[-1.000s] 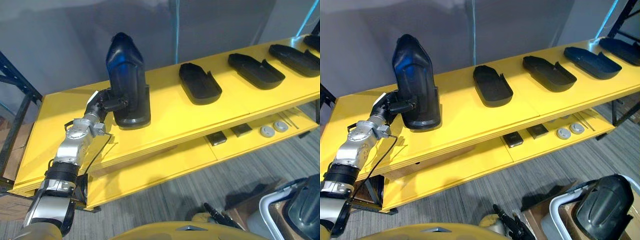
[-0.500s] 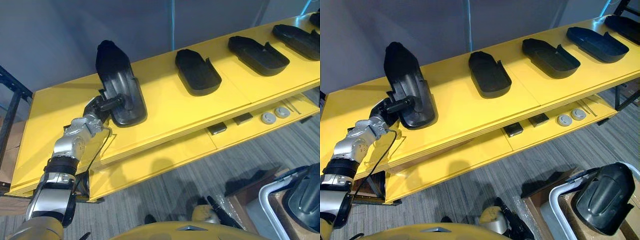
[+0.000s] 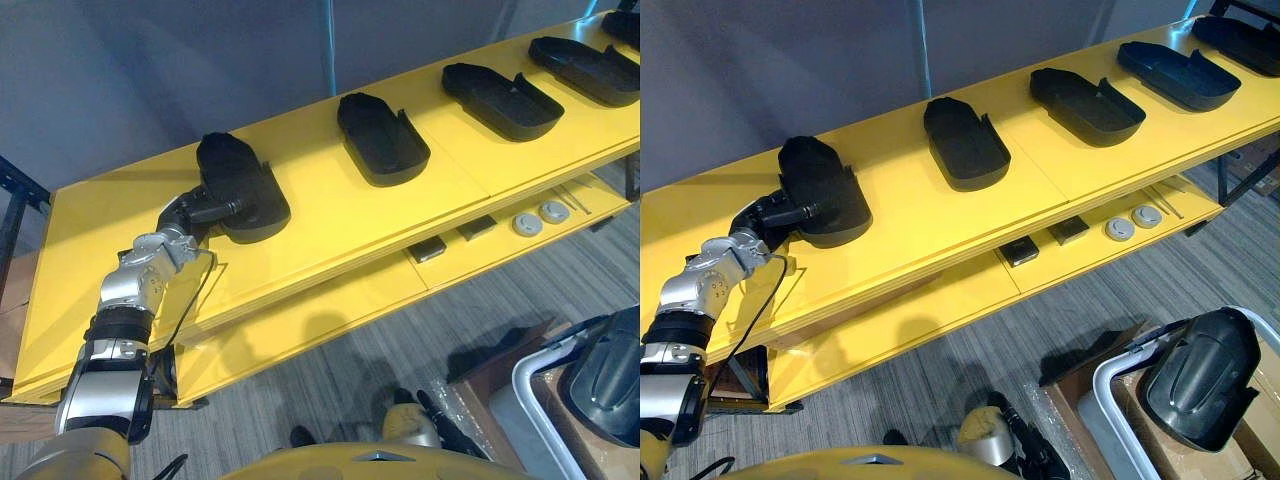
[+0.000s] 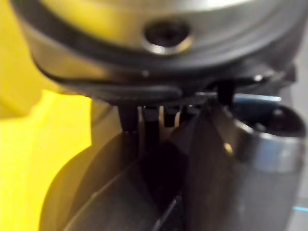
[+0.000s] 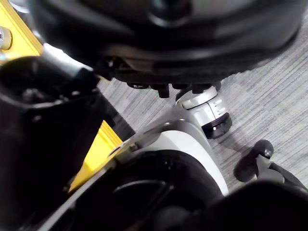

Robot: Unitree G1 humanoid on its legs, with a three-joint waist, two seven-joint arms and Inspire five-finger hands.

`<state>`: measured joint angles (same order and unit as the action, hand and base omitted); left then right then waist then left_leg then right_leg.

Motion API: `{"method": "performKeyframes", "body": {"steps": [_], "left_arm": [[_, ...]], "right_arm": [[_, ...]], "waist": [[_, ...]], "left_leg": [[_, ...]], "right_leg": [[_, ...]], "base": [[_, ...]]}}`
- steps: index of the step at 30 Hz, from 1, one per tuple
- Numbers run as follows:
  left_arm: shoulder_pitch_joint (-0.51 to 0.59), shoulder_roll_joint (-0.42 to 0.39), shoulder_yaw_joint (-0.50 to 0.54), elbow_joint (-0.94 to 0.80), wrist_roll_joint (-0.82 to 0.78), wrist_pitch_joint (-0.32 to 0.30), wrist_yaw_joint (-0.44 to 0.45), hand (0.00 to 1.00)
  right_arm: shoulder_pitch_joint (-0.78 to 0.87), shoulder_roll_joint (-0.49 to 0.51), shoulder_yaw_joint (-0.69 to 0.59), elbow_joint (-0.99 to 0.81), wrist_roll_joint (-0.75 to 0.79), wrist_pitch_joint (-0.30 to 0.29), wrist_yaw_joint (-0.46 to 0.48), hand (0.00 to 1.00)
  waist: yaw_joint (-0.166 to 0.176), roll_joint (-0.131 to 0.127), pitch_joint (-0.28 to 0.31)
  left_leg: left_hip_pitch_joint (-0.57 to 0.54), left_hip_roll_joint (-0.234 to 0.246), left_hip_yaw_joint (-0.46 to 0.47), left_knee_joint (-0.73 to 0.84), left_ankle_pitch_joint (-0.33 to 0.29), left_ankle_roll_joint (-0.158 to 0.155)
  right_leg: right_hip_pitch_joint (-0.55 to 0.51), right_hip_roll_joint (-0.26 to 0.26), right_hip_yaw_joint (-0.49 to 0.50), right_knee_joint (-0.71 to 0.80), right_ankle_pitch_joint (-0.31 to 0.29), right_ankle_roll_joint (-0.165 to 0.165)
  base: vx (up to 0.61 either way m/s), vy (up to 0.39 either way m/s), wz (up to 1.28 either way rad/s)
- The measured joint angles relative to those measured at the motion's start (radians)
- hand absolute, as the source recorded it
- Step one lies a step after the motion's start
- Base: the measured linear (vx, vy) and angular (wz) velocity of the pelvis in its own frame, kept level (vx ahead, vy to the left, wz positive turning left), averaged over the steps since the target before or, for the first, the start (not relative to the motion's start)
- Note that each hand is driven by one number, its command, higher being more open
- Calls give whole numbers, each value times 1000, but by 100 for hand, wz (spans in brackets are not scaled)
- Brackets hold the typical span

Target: Walk over and take three plastic housings, then place them on the shelf

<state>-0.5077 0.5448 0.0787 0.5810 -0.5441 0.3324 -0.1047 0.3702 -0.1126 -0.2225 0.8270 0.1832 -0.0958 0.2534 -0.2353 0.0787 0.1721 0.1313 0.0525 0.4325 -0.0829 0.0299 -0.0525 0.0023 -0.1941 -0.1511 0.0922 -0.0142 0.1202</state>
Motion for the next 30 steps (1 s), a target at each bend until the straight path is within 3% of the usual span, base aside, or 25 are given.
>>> {"method": "performKeyframes", "body": {"steps": [13, 19, 24, 30], "left_arm": [[-55, 0, 15, 42, 251, 17, -8, 100], [-88, 9, -1, 58, 448, 14, -4, 100], [-137, 68, -53, 78, 649, 8, 17, 100], [-199, 130, -115, 85, 672, -4, 40, 100]], "right_arm": [[0, 0, -5, 12, 6, -22, -25, 100], [0, 1, -7, 29, 23, -32, -26, 100], [0, 3, -16, 43, 30, -51, -23, 100], [-3, 3, -27, 44, 18, -76, -78, 100]], "waist": [[-16, 17, 12], [-19, 18, 12], [-18, 19, 11], [-14, 24, 9]], "left_leg": [[14, 5, -3, 0, -1, -2], [16, 6, -6, 0, 0, -3], [16, 9, -6, 4, 1, -5], [17, 11, -13, 8, 2, -5]], "right_leg": [[20, 5, -5, -8, 2, 3], [23, 7, -7, -8, 2, 3], [23, 10, -7, -8, 6, 0], [30, 10, -12, -8, 8, -3]], "base": [[0, 0, 0], [0, 0, 0], [0, 0, 0], [-5, 4, 2]]}}
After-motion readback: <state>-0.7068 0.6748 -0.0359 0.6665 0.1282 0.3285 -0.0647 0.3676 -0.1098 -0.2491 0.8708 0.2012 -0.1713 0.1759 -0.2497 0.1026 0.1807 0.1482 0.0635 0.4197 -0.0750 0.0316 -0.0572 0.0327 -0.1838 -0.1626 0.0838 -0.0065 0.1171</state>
